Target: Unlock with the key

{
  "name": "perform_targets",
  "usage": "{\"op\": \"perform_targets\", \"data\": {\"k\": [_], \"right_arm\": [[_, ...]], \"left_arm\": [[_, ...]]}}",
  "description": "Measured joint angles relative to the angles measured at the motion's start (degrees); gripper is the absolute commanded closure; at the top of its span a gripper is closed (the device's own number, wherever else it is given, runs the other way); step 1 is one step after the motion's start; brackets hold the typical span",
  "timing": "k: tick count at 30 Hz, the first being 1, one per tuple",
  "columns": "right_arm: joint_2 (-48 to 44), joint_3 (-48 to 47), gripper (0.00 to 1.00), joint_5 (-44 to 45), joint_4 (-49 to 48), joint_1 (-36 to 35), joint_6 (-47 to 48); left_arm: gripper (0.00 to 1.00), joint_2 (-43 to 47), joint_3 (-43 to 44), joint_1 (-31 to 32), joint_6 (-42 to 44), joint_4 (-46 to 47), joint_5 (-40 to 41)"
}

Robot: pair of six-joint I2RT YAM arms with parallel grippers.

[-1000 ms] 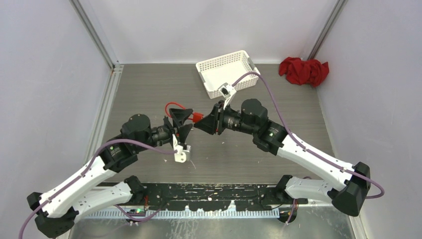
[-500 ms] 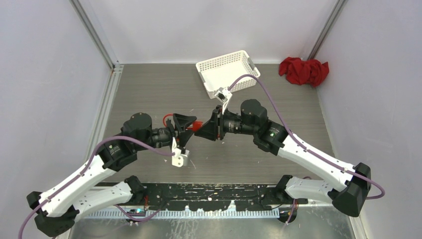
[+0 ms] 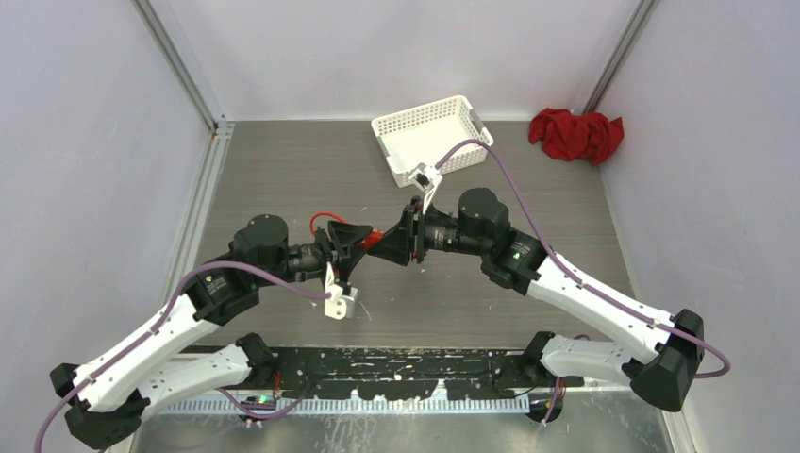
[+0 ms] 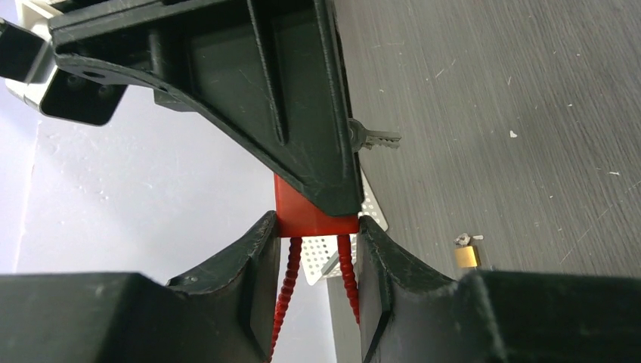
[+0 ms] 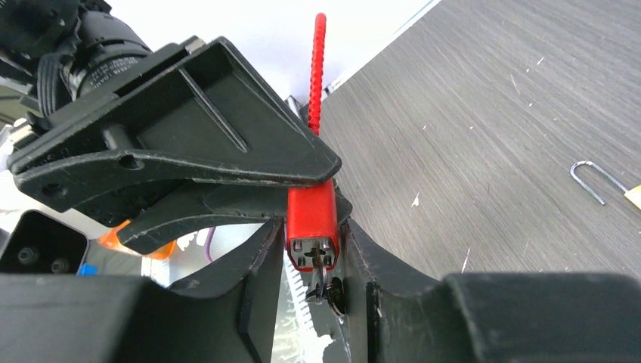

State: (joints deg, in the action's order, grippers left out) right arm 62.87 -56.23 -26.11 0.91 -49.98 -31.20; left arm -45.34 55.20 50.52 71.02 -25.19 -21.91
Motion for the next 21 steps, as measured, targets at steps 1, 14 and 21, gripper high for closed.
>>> {"op": "perform_targets", "data": {"k": [1, 14, 21], "right_arm": [[-0.17, 0.02, 0.61, 0.55, -0.33, 0.00, -0.26], [-0.96, 0.61, 0.96, 2.58, -2.12, 0.13, -1.33], [-0.35, 0.61, 0.98, 1.55, -2.19, 0.20, -1.51]], "left_arm": [[0.96, 0.02, 0.00, 0.00, 0.00, 0.00, 0.09], [0.58, 0.68, -0.72, 0.00, -0.31, 0.94, 1.44], [0.50, 1.05, -1.11, 0.00, -0.42, 1.01, 1.18]]}}
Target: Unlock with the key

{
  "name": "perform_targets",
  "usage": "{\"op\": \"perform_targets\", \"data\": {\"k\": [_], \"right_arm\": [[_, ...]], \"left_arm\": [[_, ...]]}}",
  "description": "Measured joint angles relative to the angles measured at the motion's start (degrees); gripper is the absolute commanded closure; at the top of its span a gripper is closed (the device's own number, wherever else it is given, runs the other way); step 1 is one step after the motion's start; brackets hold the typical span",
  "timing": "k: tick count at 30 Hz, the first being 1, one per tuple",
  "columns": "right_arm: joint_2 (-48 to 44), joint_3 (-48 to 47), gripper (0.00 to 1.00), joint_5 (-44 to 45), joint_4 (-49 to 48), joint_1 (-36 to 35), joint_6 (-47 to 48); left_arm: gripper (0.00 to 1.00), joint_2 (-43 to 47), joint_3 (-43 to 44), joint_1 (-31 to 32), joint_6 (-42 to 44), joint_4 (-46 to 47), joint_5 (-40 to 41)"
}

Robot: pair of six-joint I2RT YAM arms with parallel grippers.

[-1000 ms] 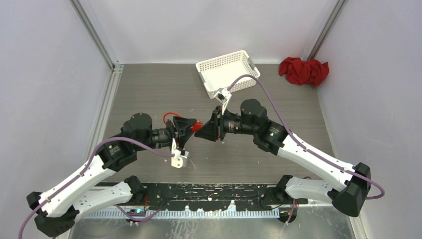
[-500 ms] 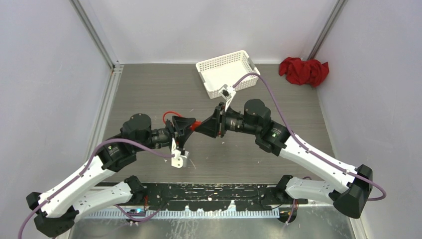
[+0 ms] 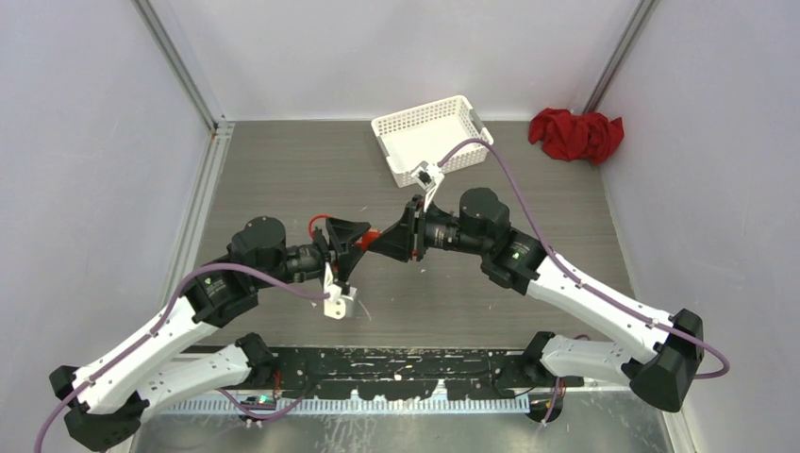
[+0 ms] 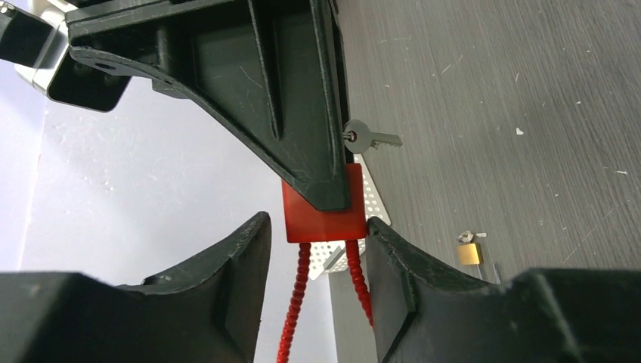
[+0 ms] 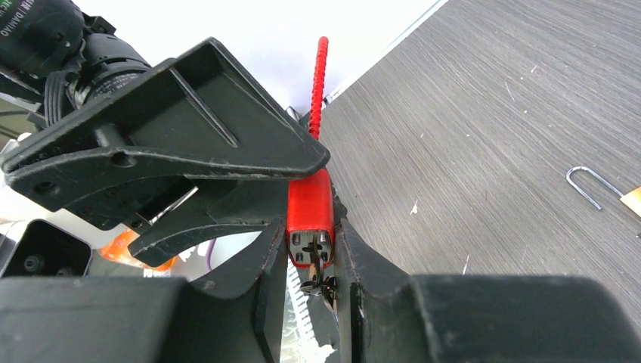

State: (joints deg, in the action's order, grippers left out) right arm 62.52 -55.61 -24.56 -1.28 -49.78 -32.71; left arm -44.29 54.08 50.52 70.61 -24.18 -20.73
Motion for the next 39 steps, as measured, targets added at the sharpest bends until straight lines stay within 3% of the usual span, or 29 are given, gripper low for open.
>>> {"op": "perform_targets", "data": {"k": [9, 15, 17, 19, 20, 22, 24, 26, 39], "right_arm": [[0.63, -0.02, 0.99, -0.70, -0.22, 0.09, -0.07], [1.27, -0.04, 0.99, -1.29, -0.94, 0.13, -0.22], [1.27, -0.04, 0.99, -1.42, -0.90, 0.15, -0.22], [1.27, -0.04, 0.99, -1.55, -0.83, 0.15, -0.20], [1.27, -0.04, 0.95, -1.57, -0.81, 0.15, -0.20], [1.27, -0.04, 0.73, -1.79, -0.81, 0.15, -0.17], [1.27, -0.07, 0.56, -1.95, -0.50, 0.15, -0.15], [1.27, -0.35, 0.48, -1.86, 0.50, 0.13, 0.09], [-5.68, -5.16, 0.58, 0.83, 11.19, 2.75, 6.03]], "left_arm": [[0.52, -0.15, 0.00, 0.00, -0.33, -0.02, -0.31], [0.60, -0.22, -0.07, 0.00, -0.79, -0.55, -0.33], [0.66, -0.22, -0.09, 0.00, -0.74, -0.76, -0.35], [0.79, -0.15, -0.11, 0.00, -0.46, -0.96, -0.37], [0.88, -0.11, -0.11, 0.00, -0.28, -0.98, -0.39], [0.98, 0.02, -0.22, 0.00, 0.22, -1.01, -0.57], [1.00, 0.17, -0.44, 0.00, 0.44, -1.01, -0.76], [1.00, 0.33, -0.79, 0.00, 0.81, -1.01, -0.90], [1.00, 1.73, -3.34, 0.00, 2.14, -0.04, 1.27]]}}
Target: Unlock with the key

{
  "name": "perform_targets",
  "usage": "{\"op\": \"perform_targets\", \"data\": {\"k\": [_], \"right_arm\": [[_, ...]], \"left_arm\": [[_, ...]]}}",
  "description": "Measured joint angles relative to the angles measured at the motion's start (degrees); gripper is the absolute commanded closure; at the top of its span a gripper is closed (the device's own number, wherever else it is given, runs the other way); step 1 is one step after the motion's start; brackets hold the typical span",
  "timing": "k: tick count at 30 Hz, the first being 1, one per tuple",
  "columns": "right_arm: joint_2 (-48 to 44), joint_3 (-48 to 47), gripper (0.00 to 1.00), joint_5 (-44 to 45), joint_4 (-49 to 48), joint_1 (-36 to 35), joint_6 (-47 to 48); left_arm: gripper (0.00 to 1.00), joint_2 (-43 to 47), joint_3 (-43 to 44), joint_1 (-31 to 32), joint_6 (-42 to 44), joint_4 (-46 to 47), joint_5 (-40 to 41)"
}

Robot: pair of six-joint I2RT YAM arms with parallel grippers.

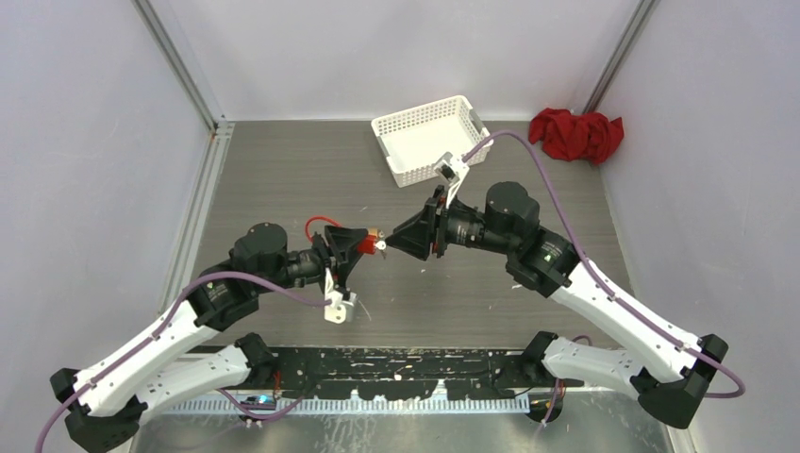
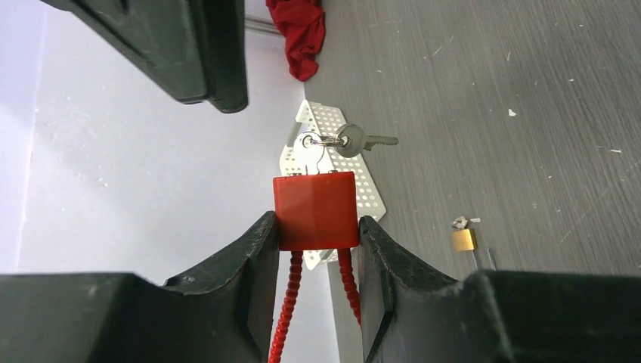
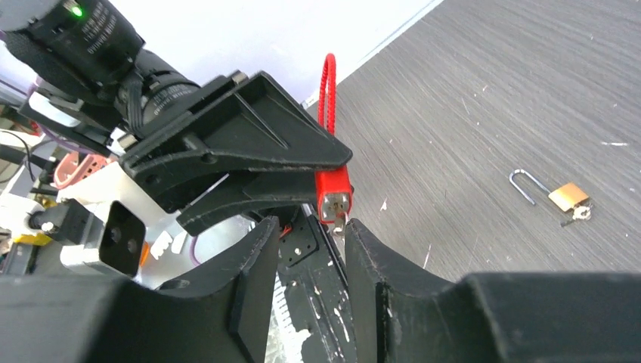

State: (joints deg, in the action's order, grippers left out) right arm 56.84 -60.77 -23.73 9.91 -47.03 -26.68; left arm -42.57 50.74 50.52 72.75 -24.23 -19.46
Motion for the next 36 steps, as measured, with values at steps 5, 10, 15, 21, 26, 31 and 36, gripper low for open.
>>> {"op": "perform_targets", "data": {"k": [5, 10, 15, 21, 26, 31, 36], "right_arm": [[0.57, -0.50, 0.52, -0.35, 3.91, 0.00, 1.38], [2.10, -1.07, 0.56, -0.87, 6.29, 0.20, 2.12], [3.26, -1.16, 0.63, -2.34, 6.58, 0.26, 2.10], [4.31, -1.44, 0.73, -4.11, 6.40, 0.26, 1.90], [5.22, -1.88, 0.79, -4.96, 6.14, 0.28, 1.79], [5.97, -2.23, 0.88, -5.79, 5.95, 0.26, 1.92], [6.23, -2.67, 0.97, -6.12, 6.05, 0.26, 2.84]], "left_arm": [[1.00, 0.22, 0.00, 0.00, 1.05, 0.87, -0.04], [1.00, 1.18, -0.76, 0.00, 4.11, 1.27, -0.31], [1.00, 1.31, -0.87, 0.00, 5.49, 1.29, -0.59], [1.00, 1.33, -0.87, 0.00, 5.73, 1.29, -0.90], [1.00, 1.33, -0.87, 0.00, 5.66, 1.27, -1.18], [1.00, 1.33, -0.87, 0.00, 5.38, 1.20, -1.38], [1.00, 1.01, -0.52, 0.00, 3.96, 0.70, -1.49]]}}
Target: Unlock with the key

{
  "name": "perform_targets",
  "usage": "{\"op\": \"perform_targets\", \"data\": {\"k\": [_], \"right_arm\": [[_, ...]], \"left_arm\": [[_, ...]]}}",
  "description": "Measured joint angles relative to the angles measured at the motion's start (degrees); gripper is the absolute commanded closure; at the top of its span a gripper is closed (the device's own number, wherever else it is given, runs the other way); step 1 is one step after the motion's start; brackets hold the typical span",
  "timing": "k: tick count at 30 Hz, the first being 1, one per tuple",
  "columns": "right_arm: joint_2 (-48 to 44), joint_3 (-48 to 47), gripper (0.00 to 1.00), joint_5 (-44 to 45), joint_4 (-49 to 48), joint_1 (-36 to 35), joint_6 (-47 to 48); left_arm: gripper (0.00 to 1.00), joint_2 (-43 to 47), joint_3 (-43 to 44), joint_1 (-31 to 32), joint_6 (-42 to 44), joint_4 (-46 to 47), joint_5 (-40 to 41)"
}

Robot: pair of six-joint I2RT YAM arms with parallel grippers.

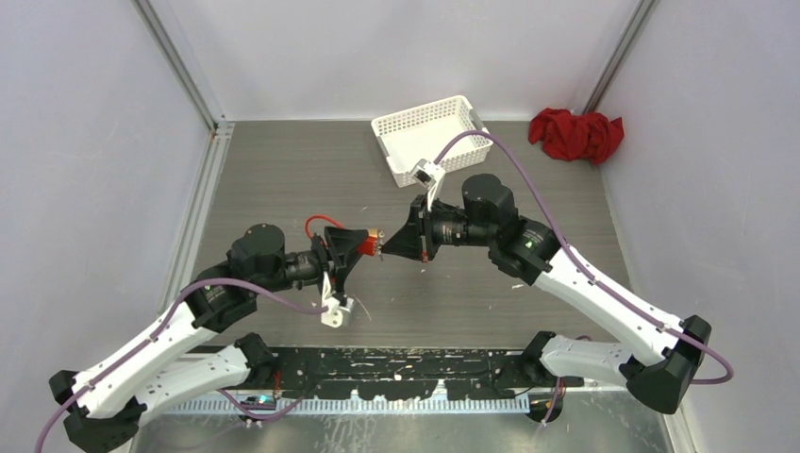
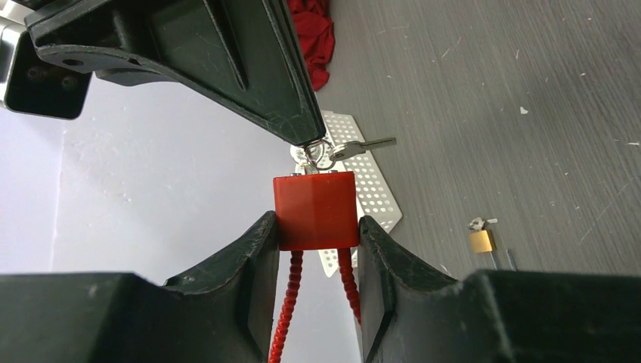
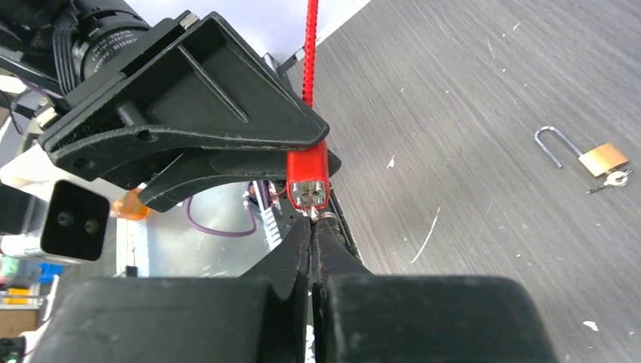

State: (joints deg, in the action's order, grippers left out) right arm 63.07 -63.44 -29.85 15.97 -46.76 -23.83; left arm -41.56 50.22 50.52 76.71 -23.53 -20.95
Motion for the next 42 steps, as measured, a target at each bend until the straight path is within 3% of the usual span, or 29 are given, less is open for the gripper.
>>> {"op": "perform_targets", "data": {"k": [23, 42], "right_arm": [[-2.40, -0.61, 0.99, 2.75, 0.59, -0.72, 8.33], [-1.62, 3.21, 0.99, -0.33, -8.33, -1.84, -1.25]], "left_arm": [[1.00, -4.66, 5.44, -0.02, -7.10, -2.05, -0.72], [1.00, -1.55, 0.17, 1.42, 7.23, 3.58, 2.27]]}}
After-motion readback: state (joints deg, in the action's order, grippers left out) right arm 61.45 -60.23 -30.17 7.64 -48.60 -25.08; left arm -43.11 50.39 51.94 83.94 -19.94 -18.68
